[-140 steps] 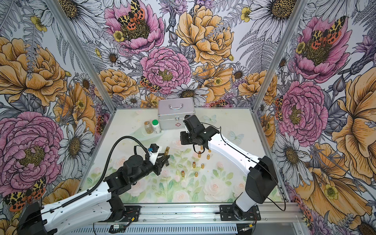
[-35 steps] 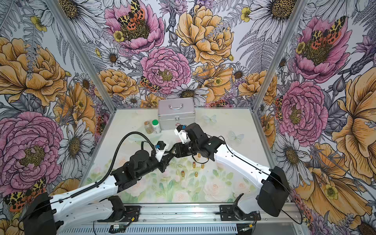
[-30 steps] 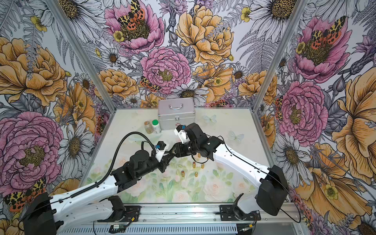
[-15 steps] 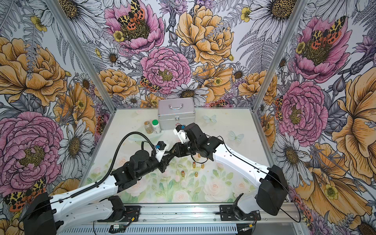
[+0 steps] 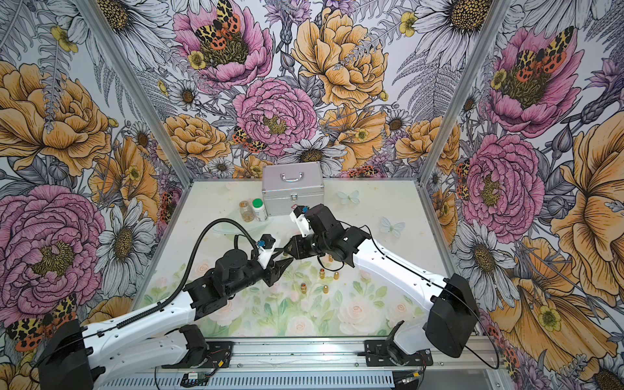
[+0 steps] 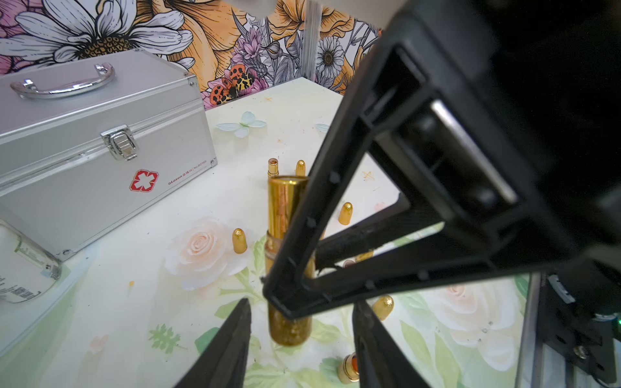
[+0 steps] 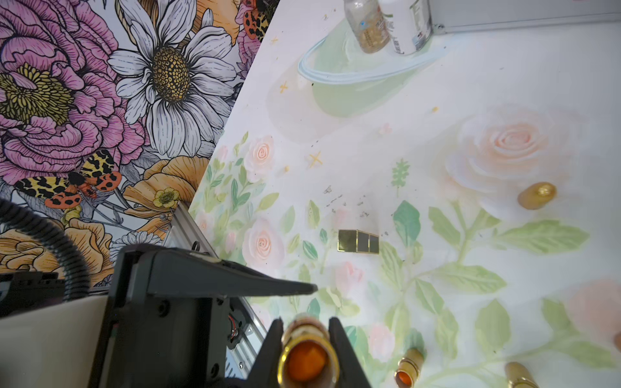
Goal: Open the lipstick cap
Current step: Place the lipstick at the center of the board.
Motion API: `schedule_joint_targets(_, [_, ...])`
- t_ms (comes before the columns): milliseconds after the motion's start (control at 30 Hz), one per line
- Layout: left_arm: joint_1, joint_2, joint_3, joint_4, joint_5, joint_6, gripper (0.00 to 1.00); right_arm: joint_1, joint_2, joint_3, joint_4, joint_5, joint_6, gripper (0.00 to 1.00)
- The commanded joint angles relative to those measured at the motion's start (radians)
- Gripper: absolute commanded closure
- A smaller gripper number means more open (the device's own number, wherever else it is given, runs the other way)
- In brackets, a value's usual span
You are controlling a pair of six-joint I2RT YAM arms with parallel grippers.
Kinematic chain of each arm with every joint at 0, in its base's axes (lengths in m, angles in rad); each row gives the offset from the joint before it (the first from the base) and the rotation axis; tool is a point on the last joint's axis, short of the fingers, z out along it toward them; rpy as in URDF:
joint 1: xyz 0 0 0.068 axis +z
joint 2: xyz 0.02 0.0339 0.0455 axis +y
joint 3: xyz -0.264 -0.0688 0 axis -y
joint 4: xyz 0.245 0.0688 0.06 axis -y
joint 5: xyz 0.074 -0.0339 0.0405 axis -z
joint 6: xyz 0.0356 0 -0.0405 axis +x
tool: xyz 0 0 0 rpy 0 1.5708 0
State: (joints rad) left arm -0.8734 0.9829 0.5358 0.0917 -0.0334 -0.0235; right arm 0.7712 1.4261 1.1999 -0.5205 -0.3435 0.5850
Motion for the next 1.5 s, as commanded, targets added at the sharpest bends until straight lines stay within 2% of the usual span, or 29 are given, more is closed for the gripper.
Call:
schedule_joint_targets(0, [-0.001, -0.030, -0.003, -0.015, -0.055, -0.029, 0.36, -0.007, 0.035, 0.053, -0.027, 0.145, -0.042, 0.80])
schedule_joint_targets(267, [0.012, -0.103, -0.048, -0.096, -0.167, -0.127, 0.11, 0.000, 0.162, 0.119, -0.026, 0.416, -0.051, 0.80])
schedule_joint_targets(400, [0.034, -0.134, -0.060, -0.152, -0.215, -0.180, 0.01, 0.011, 0.244, 0.128, 0.022, 0.489, -0.049, 0.80])
schedule_joint_targets(600, [0.067, -0.178, -0.080, -0.204, -0.269, -0.262, 0.01, 0.039, 0.363, 0.119, 0.129, 0.586, -0.023, 0.81])
schedule_joint_targets(933, [0.111, -0.215, -0.105, -0.203, -0.249, -0.291, 0.01, 0.058, 0.548, 0.180, 0.193, 0.660, 0.015, 0.81])
schedule_joint_targets(1467, [0.114, -0.211, -0.112, -0.192, -0.240, -0.304, 0.01, 0.054, 0.645, 0.193, 0.255, 0.691, 0.031, 0.81])
